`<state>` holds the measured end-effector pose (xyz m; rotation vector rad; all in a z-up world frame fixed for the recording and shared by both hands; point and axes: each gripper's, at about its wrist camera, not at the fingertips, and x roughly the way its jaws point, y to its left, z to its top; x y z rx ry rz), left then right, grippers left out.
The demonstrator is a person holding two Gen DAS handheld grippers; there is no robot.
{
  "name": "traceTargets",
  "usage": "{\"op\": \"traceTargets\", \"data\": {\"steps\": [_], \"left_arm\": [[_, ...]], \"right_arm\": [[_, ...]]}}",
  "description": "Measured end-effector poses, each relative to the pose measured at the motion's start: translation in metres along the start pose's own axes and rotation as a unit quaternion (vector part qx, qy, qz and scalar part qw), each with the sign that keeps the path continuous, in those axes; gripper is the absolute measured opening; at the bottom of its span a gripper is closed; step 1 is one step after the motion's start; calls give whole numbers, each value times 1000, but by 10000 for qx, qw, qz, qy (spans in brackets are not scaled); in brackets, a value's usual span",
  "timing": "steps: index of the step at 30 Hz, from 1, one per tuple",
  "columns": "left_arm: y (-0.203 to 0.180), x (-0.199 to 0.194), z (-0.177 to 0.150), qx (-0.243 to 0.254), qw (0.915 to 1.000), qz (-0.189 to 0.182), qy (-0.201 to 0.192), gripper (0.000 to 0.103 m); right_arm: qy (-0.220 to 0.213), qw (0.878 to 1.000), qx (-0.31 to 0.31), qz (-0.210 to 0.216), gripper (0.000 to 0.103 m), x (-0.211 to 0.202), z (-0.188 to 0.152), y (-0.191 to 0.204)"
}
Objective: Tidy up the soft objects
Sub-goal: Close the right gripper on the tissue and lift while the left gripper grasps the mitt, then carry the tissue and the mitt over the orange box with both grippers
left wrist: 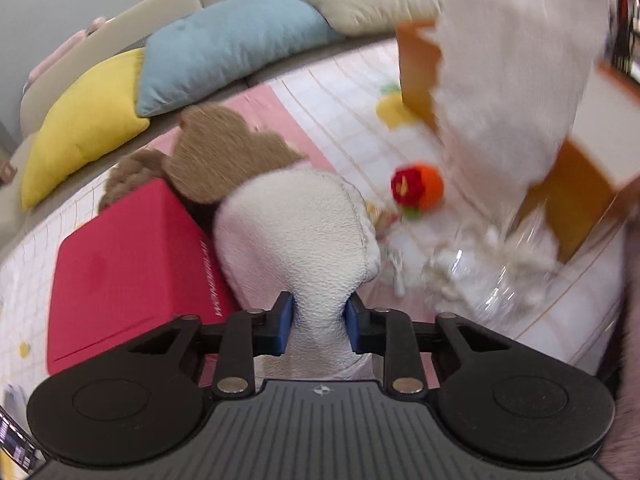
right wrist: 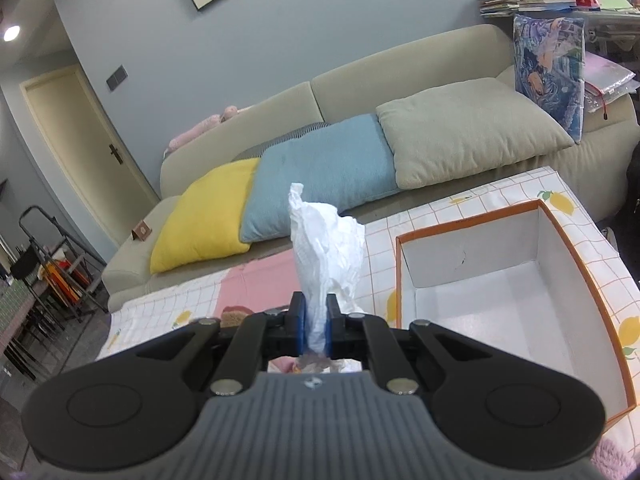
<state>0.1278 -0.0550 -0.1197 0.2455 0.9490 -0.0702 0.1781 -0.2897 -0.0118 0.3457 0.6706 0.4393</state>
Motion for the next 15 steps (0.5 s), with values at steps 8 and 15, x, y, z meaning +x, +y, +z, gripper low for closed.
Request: {"op": "traceTargets", "data": {"steps": [8, 15], "left_arm": [[52, -67, 16, -1250, 9868, -831, -609, 20], [64, -110, 49, -1488, 9731, -1285, -1205, 20]], "right_arm": [[-165, 9997, -181, 34, 7, -17, 8, 8], [-491, 9982, -339, 49, 7, -43, 33, 17]]}}
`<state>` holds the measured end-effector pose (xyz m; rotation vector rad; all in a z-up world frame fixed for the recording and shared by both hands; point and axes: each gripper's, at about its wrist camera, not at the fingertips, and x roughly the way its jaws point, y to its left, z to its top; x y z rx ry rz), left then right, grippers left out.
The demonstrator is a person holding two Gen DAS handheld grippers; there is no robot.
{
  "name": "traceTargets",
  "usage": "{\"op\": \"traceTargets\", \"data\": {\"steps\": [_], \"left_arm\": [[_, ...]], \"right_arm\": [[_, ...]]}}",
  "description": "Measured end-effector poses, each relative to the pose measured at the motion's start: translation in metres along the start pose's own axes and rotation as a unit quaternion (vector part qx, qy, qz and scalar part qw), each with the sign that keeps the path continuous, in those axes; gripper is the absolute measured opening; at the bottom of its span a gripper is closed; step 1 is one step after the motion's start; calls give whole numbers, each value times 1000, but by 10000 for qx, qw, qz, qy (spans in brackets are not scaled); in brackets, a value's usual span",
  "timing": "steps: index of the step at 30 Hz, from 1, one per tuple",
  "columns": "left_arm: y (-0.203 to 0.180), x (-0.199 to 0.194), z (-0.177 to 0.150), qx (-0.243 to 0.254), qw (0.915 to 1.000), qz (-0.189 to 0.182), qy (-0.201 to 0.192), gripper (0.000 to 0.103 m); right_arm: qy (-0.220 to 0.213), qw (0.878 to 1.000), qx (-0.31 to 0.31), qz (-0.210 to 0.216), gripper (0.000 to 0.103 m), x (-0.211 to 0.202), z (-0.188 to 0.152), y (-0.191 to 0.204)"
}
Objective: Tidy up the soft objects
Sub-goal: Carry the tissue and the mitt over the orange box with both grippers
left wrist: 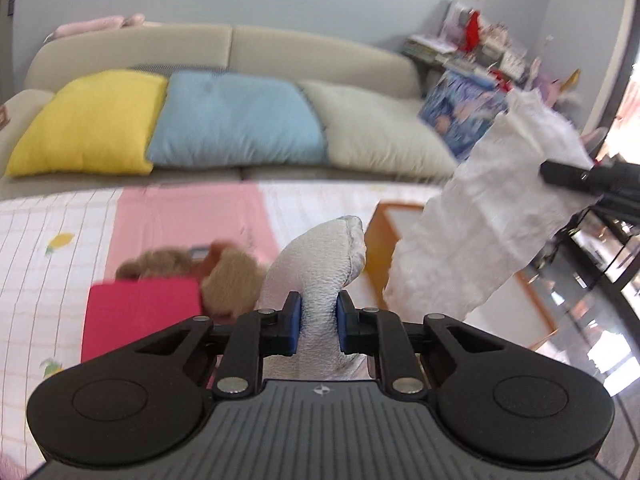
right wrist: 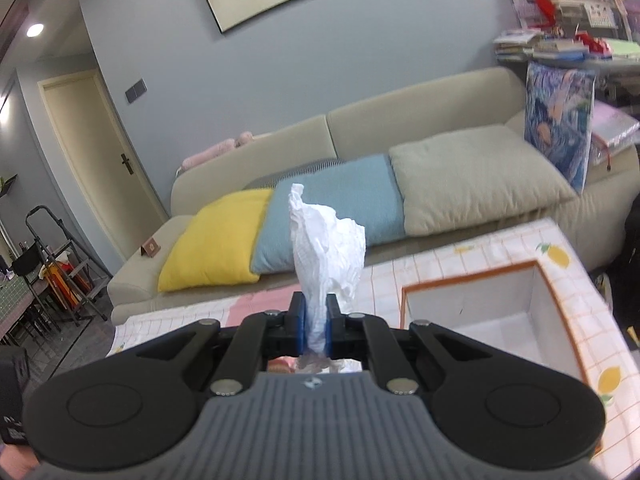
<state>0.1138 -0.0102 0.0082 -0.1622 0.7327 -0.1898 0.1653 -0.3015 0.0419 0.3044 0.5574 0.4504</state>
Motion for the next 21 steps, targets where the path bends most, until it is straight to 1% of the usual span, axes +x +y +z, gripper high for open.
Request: {"op": "traceTargets", "data": {"steps": [7, 11, 14, 16, 21], "left_arm": [[-39, 8, 35, 381, 9976, -516, -245, 20], [-66, 19, 53, 615, 9948, -754, -306, 20], [-87, 24, 62, 808, 9915, -965, -333, 20], [-100, 30, 66, 918, 9893, -1093, -311, 20], [-127, 51, 67, 1197, 9848, -1255, -102, 20]], "right_arm": [[-534, 9983, -216, -91, 7, -40, 39, 2], [-697, 9960, -421, -357, 7, -59, 61, 1], [-715, 9941, -537, -612, 7, -64, 71, -3], [-653, 9935, -578, -736, 7, -63, 73, -8], [-297, 9929, -480, -1051, 7, -44, 64, -31]]}}
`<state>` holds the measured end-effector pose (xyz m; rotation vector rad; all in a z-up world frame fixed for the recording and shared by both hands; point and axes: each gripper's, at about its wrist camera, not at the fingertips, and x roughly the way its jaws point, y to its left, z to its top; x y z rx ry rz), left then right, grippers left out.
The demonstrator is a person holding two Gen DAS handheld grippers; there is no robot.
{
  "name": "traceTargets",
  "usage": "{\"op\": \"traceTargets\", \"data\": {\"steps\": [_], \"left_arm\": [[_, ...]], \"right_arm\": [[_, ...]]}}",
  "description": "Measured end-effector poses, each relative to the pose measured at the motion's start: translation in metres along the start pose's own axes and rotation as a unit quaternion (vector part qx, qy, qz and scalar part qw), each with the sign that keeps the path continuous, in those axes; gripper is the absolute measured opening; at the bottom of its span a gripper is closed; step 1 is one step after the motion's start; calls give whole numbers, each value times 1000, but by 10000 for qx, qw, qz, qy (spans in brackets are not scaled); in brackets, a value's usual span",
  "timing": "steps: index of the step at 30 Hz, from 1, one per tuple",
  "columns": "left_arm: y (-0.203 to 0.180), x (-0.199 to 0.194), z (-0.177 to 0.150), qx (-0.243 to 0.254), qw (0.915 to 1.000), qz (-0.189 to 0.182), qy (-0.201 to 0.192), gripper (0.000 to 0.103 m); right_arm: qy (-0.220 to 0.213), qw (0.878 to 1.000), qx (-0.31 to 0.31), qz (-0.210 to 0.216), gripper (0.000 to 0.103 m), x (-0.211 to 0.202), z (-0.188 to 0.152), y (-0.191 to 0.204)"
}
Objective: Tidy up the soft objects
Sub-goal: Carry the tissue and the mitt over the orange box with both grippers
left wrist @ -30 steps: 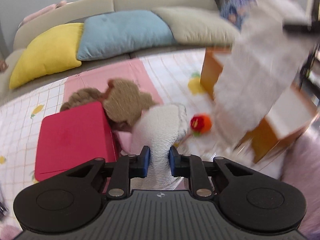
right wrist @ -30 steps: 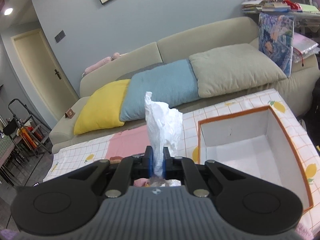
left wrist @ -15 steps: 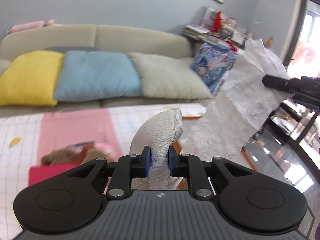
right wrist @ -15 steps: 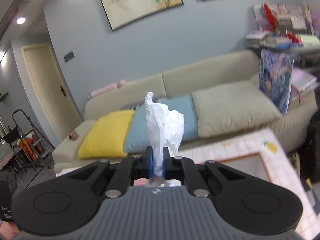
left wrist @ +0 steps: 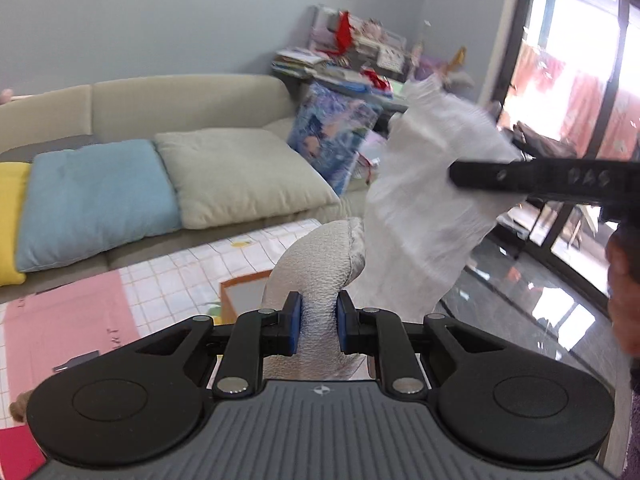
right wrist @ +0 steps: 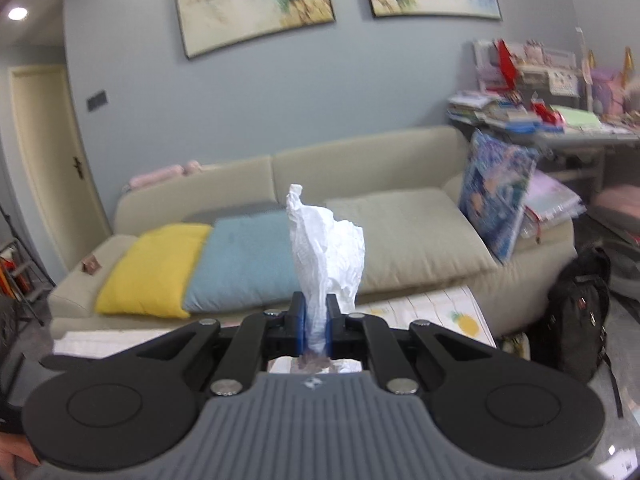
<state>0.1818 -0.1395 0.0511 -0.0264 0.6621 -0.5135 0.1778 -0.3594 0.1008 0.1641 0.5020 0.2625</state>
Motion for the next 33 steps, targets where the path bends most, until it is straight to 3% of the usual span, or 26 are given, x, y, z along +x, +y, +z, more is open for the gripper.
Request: {"op": "traceTargets", "data": {"steps": [7, 14, 23, 27, 33], "left_arm": [[-17, 40, -7, 259, 9983, -59, 514, 20], [-29, 77, -22, 553, 9934, -147, 994, 20], [-37, 111, -32, 956, 9848, -329, 1410, 20], [-39, 124, -35, 1159, 9785, -354, 1668, 20], [-43, 141, -42, 1333, 9709, -291, 1966, 20]], "right_arm": [[775, 9961, 349, -236, 7, 37, -40, -31], [1552, 9847, 701, -372, 7, 76, -84, -57], [2847, 9509, 1216, -9, 7, 132, -140, -82], [3329, 9374, 1024, 57, 7, 156, -159, -78], [3921, 9184, 480, -219, 10, 189, -183, -69]]}}
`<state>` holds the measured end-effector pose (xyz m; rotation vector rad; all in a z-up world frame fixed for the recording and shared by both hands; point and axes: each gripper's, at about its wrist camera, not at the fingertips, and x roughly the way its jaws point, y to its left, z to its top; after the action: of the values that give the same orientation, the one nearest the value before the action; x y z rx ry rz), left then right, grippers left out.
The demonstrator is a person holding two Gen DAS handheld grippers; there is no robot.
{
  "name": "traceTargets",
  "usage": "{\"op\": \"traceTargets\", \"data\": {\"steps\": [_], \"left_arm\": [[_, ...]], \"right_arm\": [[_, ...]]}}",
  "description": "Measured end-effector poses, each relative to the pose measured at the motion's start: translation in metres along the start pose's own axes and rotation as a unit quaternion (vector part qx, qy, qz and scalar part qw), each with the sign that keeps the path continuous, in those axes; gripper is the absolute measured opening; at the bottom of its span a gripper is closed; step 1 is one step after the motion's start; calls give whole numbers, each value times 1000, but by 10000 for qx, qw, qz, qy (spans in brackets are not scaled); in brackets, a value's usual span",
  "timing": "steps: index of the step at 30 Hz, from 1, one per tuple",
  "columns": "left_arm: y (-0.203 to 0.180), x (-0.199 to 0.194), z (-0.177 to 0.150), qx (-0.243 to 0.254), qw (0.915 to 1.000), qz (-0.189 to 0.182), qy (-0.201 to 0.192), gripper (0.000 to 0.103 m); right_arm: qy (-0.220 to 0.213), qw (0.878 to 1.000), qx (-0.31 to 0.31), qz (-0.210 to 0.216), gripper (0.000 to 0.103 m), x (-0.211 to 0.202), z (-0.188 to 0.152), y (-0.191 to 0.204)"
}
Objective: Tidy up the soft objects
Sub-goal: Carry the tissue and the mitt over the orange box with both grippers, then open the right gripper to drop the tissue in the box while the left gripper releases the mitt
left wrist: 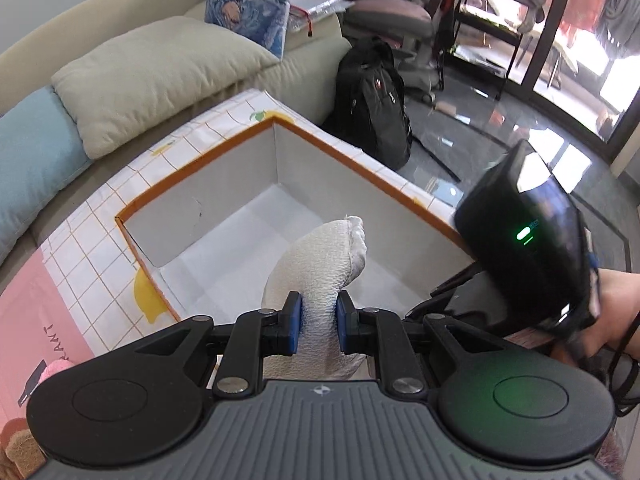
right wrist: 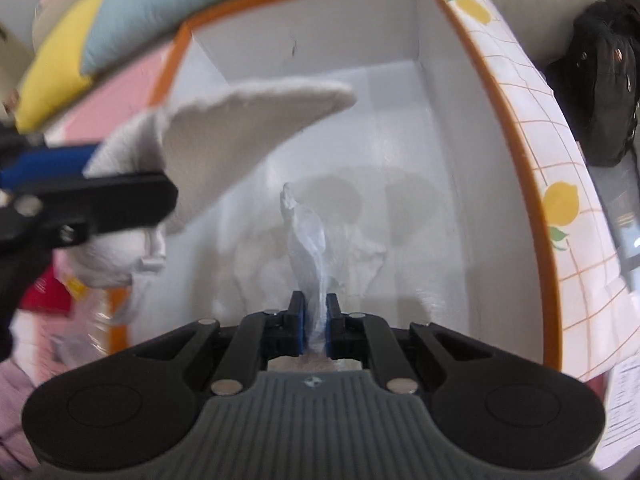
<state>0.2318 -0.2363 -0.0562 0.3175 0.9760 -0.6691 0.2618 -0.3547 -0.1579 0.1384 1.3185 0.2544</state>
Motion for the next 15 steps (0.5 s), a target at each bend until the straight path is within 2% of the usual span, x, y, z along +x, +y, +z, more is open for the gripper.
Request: {"op": "traceTargets", "data": {"steps": [2, 3, 6, 7, 12, 15], "left_arm": [[-1, 6, 2, 26, 9999, -46, 108, 20], [-3, 8, 2, 54, 9999, -41, 148, 20], [-5, 18, 4, 64, 9995, -45, 306, 20], [-5, 23, 5, 14, 9993, -90, 369, 20], [5, 49, 2, -640, 9935, -363, 866, 20], [13, 60, -4, -955, 9884, -461, 1087, 26]], "right_arm": [[161, 9998, -136, -23, 19, 6, 0, 4], [151, 9997, -182, -54, 20, 5, 0, 5], [-50, 9990, -396, -207, 26, -9, -3, 6], [-133, 9986, -433, -259, 33, -14, -5, 5], [-382, 9972, -513, -389, 35, -38, -7, -2], [-396, 9963, -597, -483, 37, -40, -7, -3]]}}
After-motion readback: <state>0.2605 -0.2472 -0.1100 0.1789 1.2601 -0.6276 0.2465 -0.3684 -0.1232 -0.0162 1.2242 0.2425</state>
